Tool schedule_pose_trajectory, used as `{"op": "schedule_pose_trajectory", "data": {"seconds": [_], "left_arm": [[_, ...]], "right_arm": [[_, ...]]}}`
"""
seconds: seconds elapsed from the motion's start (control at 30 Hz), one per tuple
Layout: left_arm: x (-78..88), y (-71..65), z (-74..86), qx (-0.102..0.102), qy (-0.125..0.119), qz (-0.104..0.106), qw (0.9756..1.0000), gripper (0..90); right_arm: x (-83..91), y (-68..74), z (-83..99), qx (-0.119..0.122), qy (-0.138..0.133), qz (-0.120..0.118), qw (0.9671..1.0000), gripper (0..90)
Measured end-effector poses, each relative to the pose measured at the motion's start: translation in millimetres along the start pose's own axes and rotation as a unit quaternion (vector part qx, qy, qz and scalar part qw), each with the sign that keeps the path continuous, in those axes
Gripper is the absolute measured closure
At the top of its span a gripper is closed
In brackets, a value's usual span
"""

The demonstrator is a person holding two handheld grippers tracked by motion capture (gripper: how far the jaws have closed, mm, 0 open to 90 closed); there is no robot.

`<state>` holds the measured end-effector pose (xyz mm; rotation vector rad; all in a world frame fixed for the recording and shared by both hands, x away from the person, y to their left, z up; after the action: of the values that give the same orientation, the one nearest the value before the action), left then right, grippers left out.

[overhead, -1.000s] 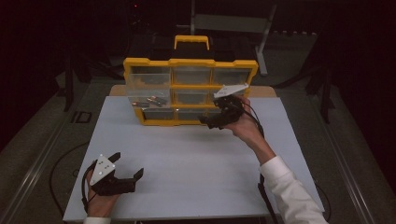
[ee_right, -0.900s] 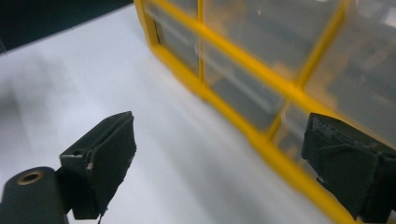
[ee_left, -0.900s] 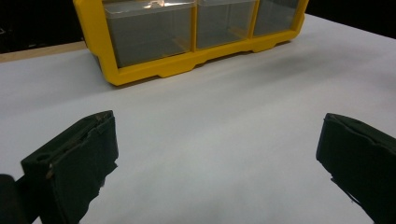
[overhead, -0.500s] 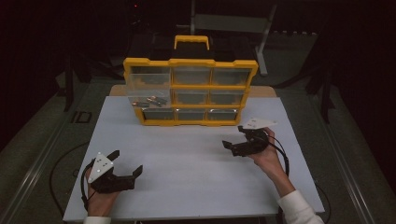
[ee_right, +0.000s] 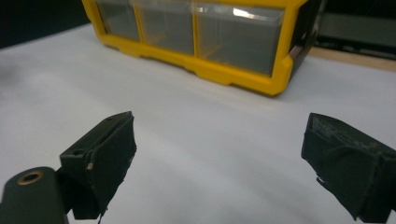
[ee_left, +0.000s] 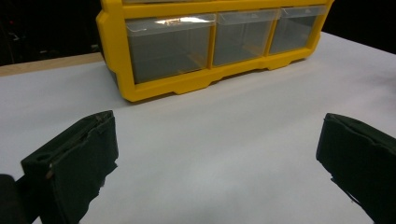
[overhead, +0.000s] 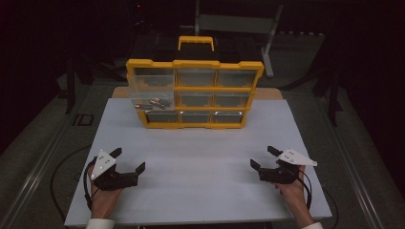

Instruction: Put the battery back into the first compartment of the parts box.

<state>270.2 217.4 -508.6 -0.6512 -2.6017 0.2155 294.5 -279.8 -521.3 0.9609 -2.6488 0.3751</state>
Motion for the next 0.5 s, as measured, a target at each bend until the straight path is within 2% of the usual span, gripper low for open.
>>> {"op": "schedule_pose_trajectory", "data": {"seconds": [0.1,0.27,0.37,0.5], "left_arm": [[0.3,0.5,-0.2,0.0,-0.003,-0.001,1.0,0.0],[1.1,1.0,2.1,-0.008,-0.005,-0.002,0.9999,0.0],[0.9,-0.9,4.2,-0.014,-0.003,-0.003,0.9999,0.0],[0.9,-3.8,5.0,-0.02,-0.001,-0.001,0.9998,0.0]], "right_arm": [[5.2,-0.5,2.7,0.005,-0.012,0.01,0.9999,9.3],[17.4,-2.1,8.1,-0.008,-0.038,0.016,0.9991,9.3],[20.7,-0.4,6.1,0.01,-0.053,0.019,0.9984,9.3],[22.2,2.7,5.2,0.01,-0.056,0.018,0.9982,9.3]]}}
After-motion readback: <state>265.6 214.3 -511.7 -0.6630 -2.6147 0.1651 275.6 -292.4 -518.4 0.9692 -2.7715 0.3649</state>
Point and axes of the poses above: each handheld gripper's, and its own axes: x roughly backward along the jaws, z roughly out of its underside, y roughly to its left, the point moved 3 cm from there along -x, roughly forward along the jaws, and after that the axes turned 13 degrees about x, right-handed, at the moved point
